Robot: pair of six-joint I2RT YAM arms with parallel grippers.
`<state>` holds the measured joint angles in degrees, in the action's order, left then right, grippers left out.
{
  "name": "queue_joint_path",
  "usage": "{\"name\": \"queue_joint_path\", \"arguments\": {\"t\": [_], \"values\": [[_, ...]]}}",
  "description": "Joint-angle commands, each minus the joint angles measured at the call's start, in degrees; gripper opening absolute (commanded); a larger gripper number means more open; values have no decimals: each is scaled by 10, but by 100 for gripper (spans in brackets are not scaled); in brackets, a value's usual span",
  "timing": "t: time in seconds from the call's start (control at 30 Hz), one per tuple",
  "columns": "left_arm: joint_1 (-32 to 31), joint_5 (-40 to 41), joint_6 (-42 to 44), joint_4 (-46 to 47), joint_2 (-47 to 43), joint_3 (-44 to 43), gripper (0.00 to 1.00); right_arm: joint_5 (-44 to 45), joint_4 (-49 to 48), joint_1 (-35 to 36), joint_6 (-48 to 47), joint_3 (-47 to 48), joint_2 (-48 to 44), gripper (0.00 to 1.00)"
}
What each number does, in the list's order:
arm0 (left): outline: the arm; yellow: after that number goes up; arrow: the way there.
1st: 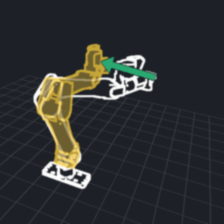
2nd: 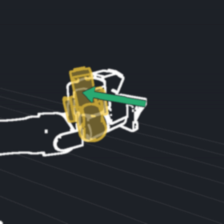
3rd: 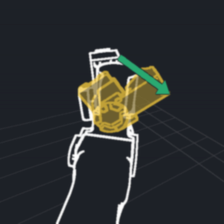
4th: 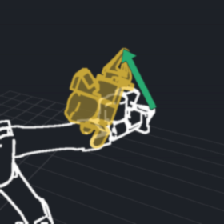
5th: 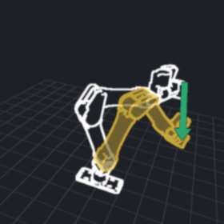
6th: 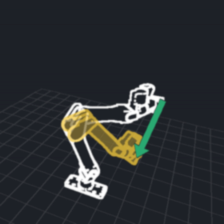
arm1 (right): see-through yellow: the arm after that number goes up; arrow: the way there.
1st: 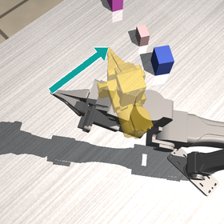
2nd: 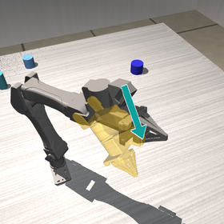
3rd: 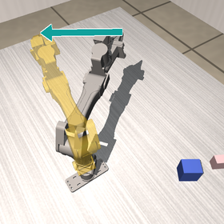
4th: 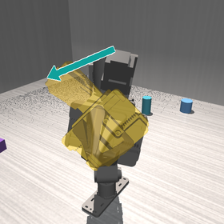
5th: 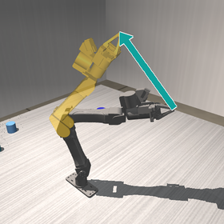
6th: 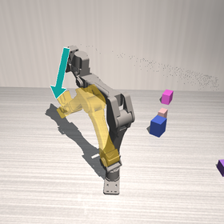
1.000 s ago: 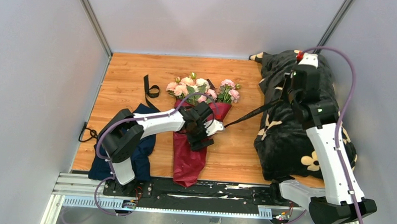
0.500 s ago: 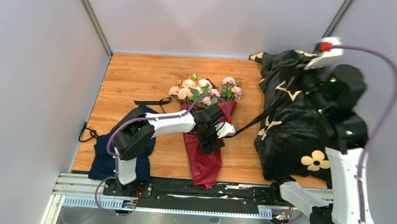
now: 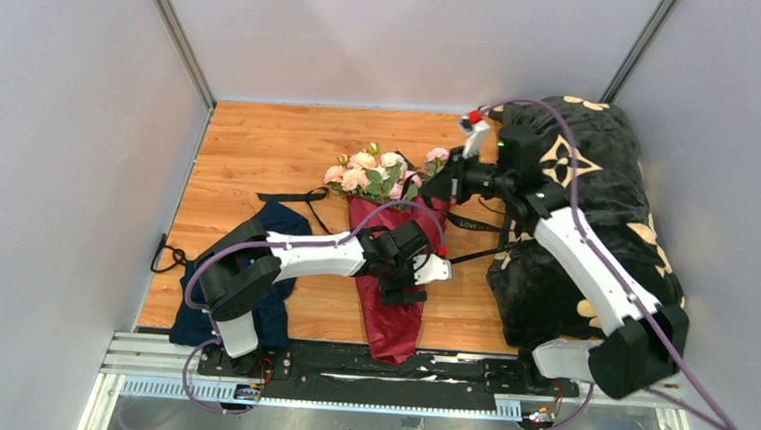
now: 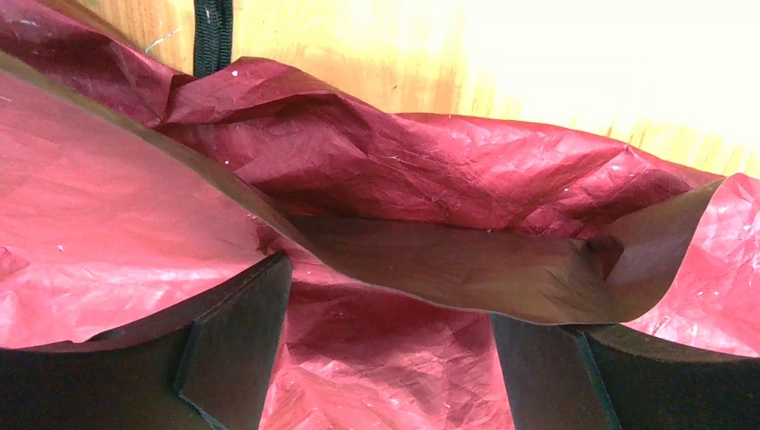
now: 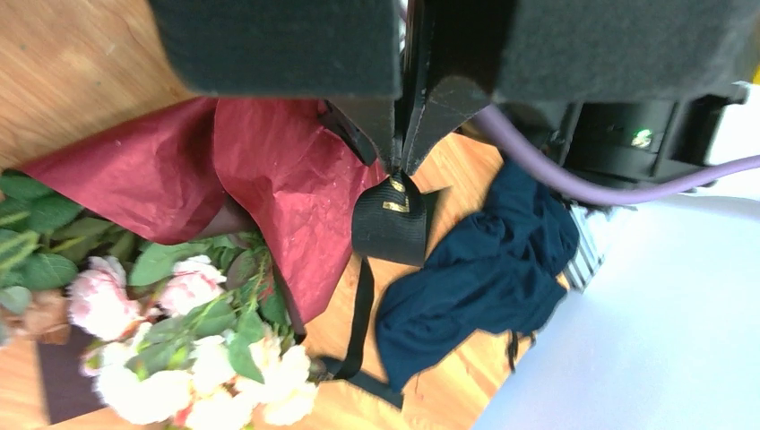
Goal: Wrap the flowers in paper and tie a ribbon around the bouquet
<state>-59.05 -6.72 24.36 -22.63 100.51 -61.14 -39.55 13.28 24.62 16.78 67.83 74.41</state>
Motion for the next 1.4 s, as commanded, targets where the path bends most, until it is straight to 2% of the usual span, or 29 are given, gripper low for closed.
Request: {"name": "queue_joint_path", "arguments": {"t": [0.0,0.27,0.4,0.53,0.63,0.7,0.83,0.9,0.93,1.0,1.07,1.13,1.27,1.37], "values": [[-8,21,37,11,-2,14,86,-26,32,85,-82,36,118,0],[-16,6,102,-13,-56,42,86,-35,39,94,-98,78,283,0],[-16,-4,121,-51,-73,22,87,-11,26,94,-107,63,335,0],[-15,-23,156,-139,-106,-50,90,36,34,92,-101,52,377,0],[2,-76,187,-265,-132,-130,91,59,31,89,-90,41,391,0],[59,-167,209,-333,-149,-178,93,65,19,89,-79,31,391,0],[267,-300,224,-367,-179,-186,94,59,-10,90,-62,8,380,0],[372,-316,181,-350,-158,-194,94,57,-15,91,-60,2,375,0],[430,-313,137,-332,-139,-202,92,59,-13,92,-61,1,373,0],[503,-283,44,-274,-91,-208,87,62,-8,92,-62,2,368,0],[542,-212,-24,-219,-31,-211,82,64,-5,92,-63,3,363,0],[546,-139,-15,-191,8,-207,81,63,-3,93,-63,4,358,0],[546,-80,-3,-138,54,-200,86,63,0,94,-64,3,355,0],[546,-52,-26,-120,91,-225,86,63,0,96,-64,3,354,0]]}}
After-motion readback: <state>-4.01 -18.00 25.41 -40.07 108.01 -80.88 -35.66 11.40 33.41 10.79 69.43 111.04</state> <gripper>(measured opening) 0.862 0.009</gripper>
